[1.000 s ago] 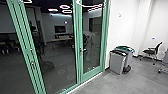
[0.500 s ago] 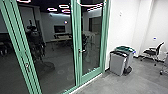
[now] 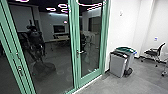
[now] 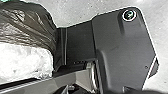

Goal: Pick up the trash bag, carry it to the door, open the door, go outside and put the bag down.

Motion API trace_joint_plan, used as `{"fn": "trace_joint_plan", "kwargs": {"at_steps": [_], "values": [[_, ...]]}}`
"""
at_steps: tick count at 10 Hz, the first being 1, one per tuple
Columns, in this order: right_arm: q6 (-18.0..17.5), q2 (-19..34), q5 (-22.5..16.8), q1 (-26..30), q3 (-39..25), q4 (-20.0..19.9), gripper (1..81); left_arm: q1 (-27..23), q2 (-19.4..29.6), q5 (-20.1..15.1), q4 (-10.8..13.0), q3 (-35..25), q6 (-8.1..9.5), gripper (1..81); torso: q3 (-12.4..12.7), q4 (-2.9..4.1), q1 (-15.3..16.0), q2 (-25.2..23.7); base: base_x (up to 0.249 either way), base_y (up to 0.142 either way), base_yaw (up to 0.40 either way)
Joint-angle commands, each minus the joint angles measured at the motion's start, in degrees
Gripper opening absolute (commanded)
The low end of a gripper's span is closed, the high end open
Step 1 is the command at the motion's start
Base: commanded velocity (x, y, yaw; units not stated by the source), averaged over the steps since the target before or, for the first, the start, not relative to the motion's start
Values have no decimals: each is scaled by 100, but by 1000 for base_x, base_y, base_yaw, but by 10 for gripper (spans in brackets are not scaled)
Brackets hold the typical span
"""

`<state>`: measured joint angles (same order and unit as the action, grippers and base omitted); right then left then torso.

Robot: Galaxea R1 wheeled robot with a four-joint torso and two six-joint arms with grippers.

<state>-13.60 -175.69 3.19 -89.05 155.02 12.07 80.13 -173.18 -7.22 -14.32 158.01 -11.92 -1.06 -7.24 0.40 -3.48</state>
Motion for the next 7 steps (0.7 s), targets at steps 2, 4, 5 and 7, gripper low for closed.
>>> {"fn": "trace_joint_plan", "kwargs": {"at_steps": [2, 4, 5, 7], "values": [[-11, -56, -257, 295, -25, 50, 811, -414, 11, -307, 53, 10, -29, 10, 0, 0, 0, 0, 152, -89, 0], [-11, -57, -249, 295, -34, 50, 811, -414, 11, -307, 53, 10, -38, 10, 0, 0, 0, 0, 152, -86, 0], [-11, -56, -249, 295, -25, 50, 811, -414, 11, -307, 53, 10, -29, 10, 0, 0, 0, 0, 152, -86, 0], [-11, -57, -249, 295, -34, 50, 811, -414, 11, -307, 53, 10, -30, 10, 0, 0, 0, 0, 152, -86, 0]]}}
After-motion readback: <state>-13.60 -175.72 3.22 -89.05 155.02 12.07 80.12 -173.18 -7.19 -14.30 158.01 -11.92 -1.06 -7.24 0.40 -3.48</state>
